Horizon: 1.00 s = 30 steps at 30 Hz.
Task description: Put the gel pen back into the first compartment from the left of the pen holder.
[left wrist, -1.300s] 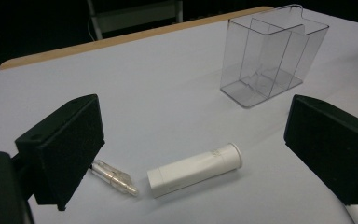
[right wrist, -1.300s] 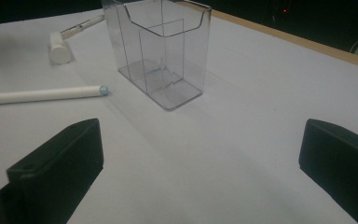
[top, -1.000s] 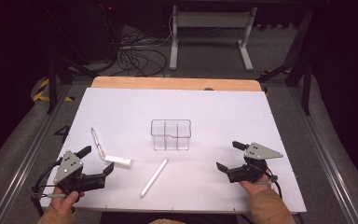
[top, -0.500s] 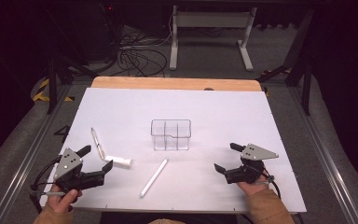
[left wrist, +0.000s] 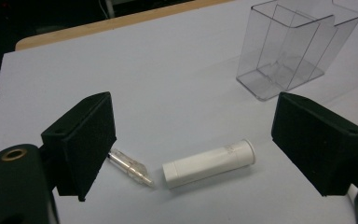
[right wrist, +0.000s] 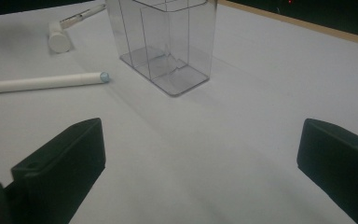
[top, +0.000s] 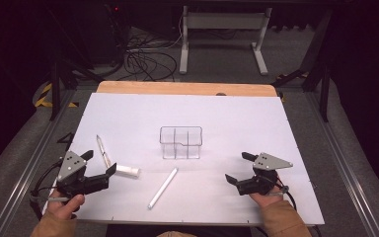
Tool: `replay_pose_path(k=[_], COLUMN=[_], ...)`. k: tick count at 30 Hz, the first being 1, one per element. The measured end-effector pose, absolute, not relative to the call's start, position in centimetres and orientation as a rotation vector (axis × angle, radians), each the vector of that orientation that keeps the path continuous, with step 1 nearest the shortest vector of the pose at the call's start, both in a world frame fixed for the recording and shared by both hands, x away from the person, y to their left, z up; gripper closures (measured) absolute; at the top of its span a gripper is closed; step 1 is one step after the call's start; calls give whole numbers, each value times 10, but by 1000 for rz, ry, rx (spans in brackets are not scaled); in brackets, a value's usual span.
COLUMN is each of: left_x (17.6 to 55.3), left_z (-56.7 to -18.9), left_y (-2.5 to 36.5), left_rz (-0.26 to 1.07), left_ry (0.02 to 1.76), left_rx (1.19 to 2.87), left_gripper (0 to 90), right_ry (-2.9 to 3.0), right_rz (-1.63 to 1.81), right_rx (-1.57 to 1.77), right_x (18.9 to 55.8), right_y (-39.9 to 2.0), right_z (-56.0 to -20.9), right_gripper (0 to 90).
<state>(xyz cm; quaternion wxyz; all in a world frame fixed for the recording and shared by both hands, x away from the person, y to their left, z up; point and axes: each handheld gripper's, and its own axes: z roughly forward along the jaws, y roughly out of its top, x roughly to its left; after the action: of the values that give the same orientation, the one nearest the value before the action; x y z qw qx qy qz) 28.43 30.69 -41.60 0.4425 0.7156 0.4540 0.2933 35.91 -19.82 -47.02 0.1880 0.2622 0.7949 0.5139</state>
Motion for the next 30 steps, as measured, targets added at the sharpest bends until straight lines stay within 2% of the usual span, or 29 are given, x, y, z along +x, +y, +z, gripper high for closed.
replay_pose_path(k=[6,16,21,24,30], left_x=[294,301,304,305,309], left_z=[-411,-409,-409,-408,-406], left_y=[316,320,323,323,322], left_rz=[669,717,672,675,647], left_ry=[1124,1164,1187,1217,1237], left_rx=[1754,1741,1730,1738,1743], left_gripper=[134,125,129,176,150], right_ry=[2236,2239,2242,2244,2242], right_rz=[1447,1448,1454,1462,1465], right_rx=[729,734,729,721,721], right_x=[359,359,359,358,359], right_y=[-197,-197,-197,-197,-197], right_z=[-471,-471,-470,-470,-470], right_gripper=[15,15,15,15,15])
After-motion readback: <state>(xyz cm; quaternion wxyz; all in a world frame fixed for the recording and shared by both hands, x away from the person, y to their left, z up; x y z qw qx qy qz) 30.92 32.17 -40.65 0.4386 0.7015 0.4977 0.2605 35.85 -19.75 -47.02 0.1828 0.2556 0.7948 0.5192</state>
